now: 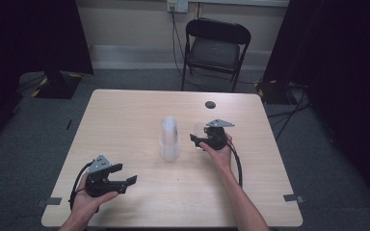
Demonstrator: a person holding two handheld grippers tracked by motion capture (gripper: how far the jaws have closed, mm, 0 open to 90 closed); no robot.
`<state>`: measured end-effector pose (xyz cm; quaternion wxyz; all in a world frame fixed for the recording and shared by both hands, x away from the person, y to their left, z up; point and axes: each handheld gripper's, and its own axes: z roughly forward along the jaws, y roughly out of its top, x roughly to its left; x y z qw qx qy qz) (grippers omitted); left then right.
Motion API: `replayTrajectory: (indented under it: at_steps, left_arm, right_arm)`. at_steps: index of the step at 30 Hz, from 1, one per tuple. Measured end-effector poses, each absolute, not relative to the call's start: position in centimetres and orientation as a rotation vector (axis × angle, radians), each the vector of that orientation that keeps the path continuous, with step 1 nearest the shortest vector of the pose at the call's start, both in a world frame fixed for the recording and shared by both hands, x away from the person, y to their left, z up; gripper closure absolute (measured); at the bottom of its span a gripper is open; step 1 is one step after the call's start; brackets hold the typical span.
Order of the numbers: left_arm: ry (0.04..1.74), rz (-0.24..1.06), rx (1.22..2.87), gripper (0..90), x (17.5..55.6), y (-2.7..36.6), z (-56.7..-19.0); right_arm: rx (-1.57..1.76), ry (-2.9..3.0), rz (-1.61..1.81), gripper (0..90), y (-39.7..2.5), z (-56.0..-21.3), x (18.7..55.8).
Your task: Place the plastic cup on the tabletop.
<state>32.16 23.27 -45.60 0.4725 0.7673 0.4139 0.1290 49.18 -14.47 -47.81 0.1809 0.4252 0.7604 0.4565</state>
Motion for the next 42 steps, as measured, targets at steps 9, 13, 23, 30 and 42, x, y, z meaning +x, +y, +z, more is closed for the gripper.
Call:
replayTrajectory:
  at_steps: [9,13,23,30,42]
  left_arm:
    - [1.029,0.318,1.877,21.5,32.1,23.5,-45.7]
    - [1.044,0.318,1.869,21.4,32.1,23.7,-45.8]
    - [1.096,0.323,1.862,17.9,32.6,24.4,-45.8]
    - [1.126,0.335,1.858,17.3,33.0,25.0,-46.0]
    - [1.139,0.342,1.858,17.3,33.1,25.1,-46.0]
  right_arm:
    - [1.257,2.151,1.278,17.9,-15.2,-48.3,48.9]
    - [1.266,2.162,1.278,17.5,-15.7,-48.4,48.7]
    - [1.265,2.169,1.285,16.5,-16.6,-48.0,47.4]
    - [1.280,2.168,1.317,16.5,-17.5,-47.5,46.2]
    - [1.277,2.165,1.320,16.8,-18.8,-46.1,44.6]
